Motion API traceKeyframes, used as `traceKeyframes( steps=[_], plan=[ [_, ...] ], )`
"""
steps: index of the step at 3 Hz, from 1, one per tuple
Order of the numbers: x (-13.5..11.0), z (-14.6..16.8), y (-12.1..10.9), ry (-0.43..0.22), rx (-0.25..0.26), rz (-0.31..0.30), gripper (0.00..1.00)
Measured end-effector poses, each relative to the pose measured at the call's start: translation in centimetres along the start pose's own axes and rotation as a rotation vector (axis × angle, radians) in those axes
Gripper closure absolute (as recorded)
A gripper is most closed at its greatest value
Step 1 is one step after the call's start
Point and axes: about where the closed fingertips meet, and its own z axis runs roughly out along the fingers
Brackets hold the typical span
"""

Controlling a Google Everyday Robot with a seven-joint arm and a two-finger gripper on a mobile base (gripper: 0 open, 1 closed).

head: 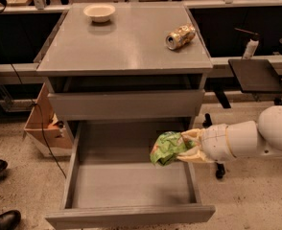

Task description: Place green rice chip bag into middle drawer

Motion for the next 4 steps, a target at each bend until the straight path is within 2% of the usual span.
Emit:
traceKeyframes(
  steps=[1, 2, 3, 4],
  plan=[
    [-1.2, 4.3, 1.2, 0.116, -0.012, -0.185, 1.00],
    [-2.0, 8.4, 1.8, 0.215, -0.026, -0.341, 1.00],
    [-1.4, 12.6, 1.1, 0.250, -0.044, -0.403, 1.00],
    [1.0, 16.3, 0.7, 0.270, -0.065, -0.410, 1.00]
  ],
)
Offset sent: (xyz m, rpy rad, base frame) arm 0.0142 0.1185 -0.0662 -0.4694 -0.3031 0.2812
